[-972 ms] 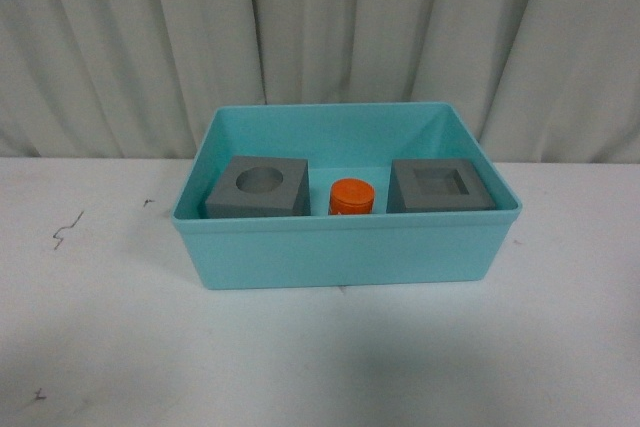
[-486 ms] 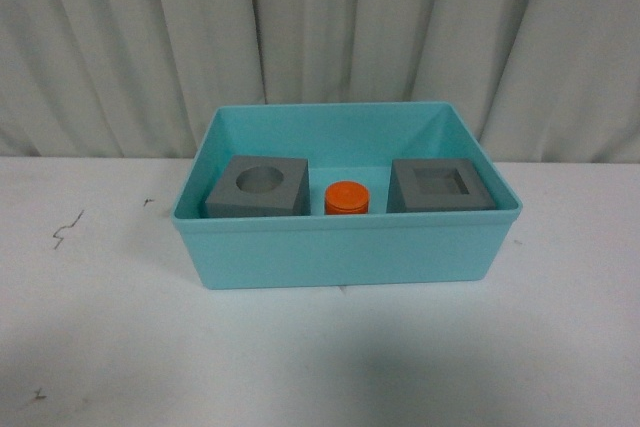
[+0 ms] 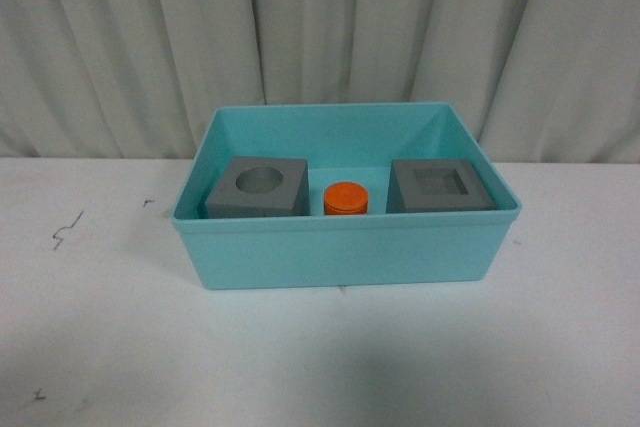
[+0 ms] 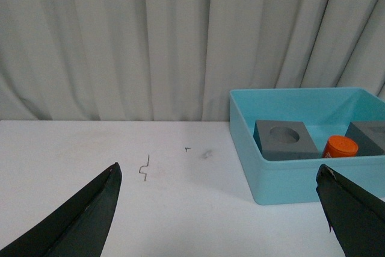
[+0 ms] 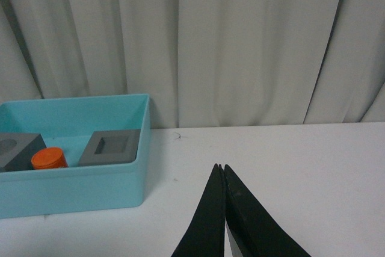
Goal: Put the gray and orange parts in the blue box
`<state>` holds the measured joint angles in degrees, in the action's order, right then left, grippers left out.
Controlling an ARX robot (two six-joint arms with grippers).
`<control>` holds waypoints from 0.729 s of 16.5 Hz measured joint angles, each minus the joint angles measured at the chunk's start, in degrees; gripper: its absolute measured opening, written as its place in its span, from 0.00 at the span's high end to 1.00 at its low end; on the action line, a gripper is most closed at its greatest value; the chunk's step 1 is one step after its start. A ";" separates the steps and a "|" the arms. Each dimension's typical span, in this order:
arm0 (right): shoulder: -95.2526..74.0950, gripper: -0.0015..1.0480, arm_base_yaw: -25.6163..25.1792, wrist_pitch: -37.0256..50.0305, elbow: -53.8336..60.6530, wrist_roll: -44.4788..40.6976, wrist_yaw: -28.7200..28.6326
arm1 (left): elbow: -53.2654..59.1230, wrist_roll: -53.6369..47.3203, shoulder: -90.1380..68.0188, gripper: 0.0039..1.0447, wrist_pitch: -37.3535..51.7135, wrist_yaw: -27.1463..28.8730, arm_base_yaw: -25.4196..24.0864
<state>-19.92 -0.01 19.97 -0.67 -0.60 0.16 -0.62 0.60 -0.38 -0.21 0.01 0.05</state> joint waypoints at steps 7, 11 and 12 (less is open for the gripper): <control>7.32 0.98 0.00 -7.17 0.00 0.00 0.00 | 0.00 0.00 0.00 0.06 0.00 0.00 0.00; 12.02 0.98 0.00 -12.92 -0.07 0.02 0.00 | 0.00 0.00 0.00 0.06 0.00 0.00 0.00; 18.27 0.98 0.00 -20.46 -0.02 0.02 -0.11 | 0.00 0.00 0.02 0.06 0.00 0.11 0.00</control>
<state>-1.65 -0.01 -0.49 -0.69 -0.58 0.05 -0.62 0.60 -0.36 -0.21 0.12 0.05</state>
